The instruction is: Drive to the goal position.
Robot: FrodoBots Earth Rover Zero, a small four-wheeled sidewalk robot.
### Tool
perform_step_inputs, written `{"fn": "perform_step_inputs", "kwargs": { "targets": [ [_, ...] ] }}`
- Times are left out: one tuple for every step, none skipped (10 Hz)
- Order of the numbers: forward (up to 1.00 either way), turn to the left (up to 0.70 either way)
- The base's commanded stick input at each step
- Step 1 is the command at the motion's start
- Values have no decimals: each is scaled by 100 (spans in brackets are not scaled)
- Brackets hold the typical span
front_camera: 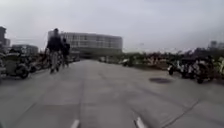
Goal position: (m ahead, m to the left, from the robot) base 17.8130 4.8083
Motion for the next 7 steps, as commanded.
{"fn": "perform_step_inputs", "kwargs": {
  "targets": [
    [100,6],
    [100,6],
    [100,6],
    [100,6],
    [100,6],
    [100,6],
    [100,6]
  ]
}}
